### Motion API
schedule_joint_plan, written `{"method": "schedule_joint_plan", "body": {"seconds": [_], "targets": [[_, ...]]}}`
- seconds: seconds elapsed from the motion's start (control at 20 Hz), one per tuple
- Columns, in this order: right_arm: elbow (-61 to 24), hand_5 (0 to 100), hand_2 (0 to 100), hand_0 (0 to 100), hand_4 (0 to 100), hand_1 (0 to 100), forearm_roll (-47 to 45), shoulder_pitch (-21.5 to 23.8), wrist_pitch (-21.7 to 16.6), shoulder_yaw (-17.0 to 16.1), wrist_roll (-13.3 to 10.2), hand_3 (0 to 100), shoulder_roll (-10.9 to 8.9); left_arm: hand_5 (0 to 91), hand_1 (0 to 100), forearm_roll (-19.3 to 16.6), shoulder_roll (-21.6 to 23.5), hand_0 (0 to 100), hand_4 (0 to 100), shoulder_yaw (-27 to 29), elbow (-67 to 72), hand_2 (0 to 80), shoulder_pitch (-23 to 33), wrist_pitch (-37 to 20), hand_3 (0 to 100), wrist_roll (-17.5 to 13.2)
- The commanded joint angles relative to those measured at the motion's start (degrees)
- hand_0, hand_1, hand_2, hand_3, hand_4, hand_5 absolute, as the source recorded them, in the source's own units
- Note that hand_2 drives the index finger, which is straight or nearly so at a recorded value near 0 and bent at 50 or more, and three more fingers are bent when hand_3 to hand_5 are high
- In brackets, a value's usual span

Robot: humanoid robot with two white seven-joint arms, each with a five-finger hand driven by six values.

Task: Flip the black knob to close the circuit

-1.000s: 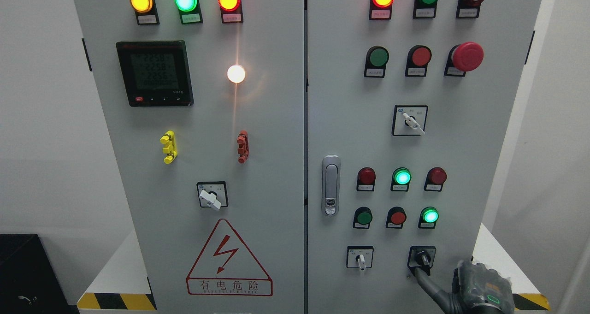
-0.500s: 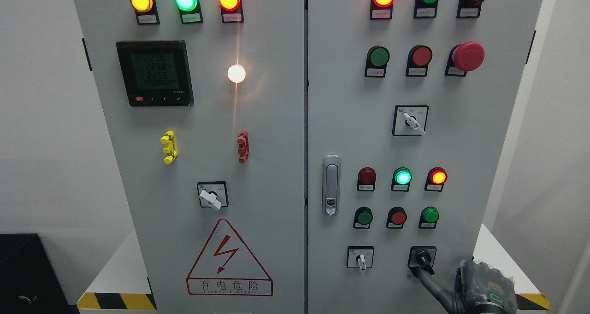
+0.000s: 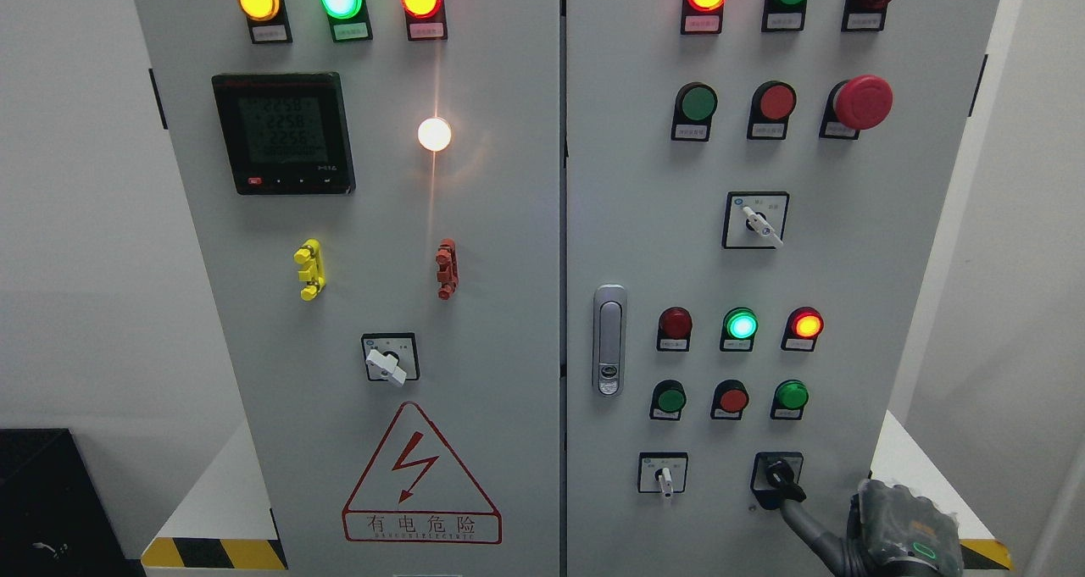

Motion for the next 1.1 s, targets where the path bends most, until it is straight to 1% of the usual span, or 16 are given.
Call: {"method": "schedule_joint_plan", "body": {"seconds": [0.0,0.3,0.65,1.05], "targets": [[-1.2,96,92,0,92,3,-0.3,0.0,-0.1,-0.5,0.1,100,0.22,0.0,56,0.0,0.0,12,0,0.0,-1.3,0.0,1.2,0.0,0,0.0],[-1.7,97,92,0,92,3,-0.5,-0.3,-0.1,-0.5,0.1,100,0.31,0.0,56,0.0,0.0,12,0,0.0,-1.3,0.0,1.2,0.0,0,0.0],[-2.0,97,92,0,92,3,-0.5,-0.1,-0.1,0.6,-0.1,100,0.48,0.0,56,0.0,0.0,12,0,0.0,-1.3,0.0,1.2,0.0,0,0.0],[-3.2,97,92,0,92,3,-0.4,1.0,-0.1,1.4,-0.1,100,0.48,0.0,56,0.0,0.0,12,0,0.0,-1.3,0.0,1.2,0.0,0,0.0]]}}
